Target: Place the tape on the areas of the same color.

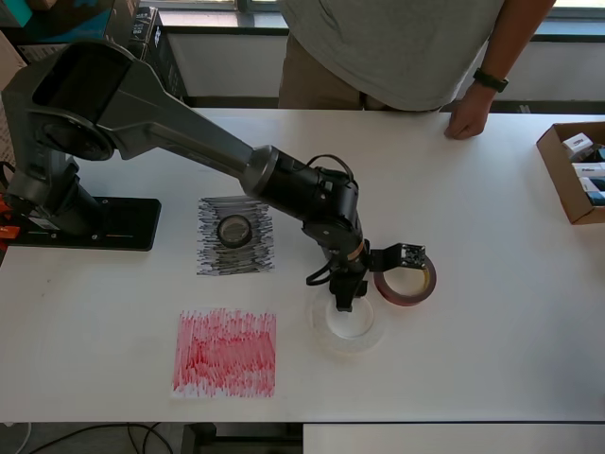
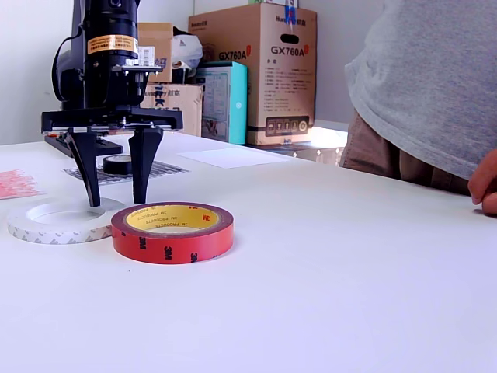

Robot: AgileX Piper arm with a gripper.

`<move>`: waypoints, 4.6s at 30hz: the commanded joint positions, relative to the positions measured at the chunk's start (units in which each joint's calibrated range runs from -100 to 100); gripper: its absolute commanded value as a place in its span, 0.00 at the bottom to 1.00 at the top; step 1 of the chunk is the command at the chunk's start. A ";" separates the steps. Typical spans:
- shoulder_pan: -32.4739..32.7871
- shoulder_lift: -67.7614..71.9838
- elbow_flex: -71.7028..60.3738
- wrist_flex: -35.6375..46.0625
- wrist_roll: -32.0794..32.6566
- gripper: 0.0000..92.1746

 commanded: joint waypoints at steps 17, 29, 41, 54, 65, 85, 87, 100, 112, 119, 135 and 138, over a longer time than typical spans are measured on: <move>-0.11 -0.09 0.92 0.23 0.13 0.60; -0.03 -0.09 1.01 0.23 0.21 0.00; -0.74 -7.29 0.92 1.08 -0.53 0.00; 14.50 -24.50 6.91 4.56 -0.69 0.00; 33.20 -26.84 15.91 3.88 0.21 0.00; 44.57 -27.03 33.90 -10.21 -4.46 0.00; 44.49 -27.12 35.63 -11.31 -5.68 0.00; 44.25 -34.89 46.81 -15.98 -14.69 0.00; 43.70 -38.91 53.08 -18.95 -19.93 0.00; 43.86 -39.57 54.98 -19.03 -19.93 0.00; 44.57 -37.79 55.35 -20.90 -19.93 0.00; 44.57 -36.10 55.62 -23.27 -19.93 0.00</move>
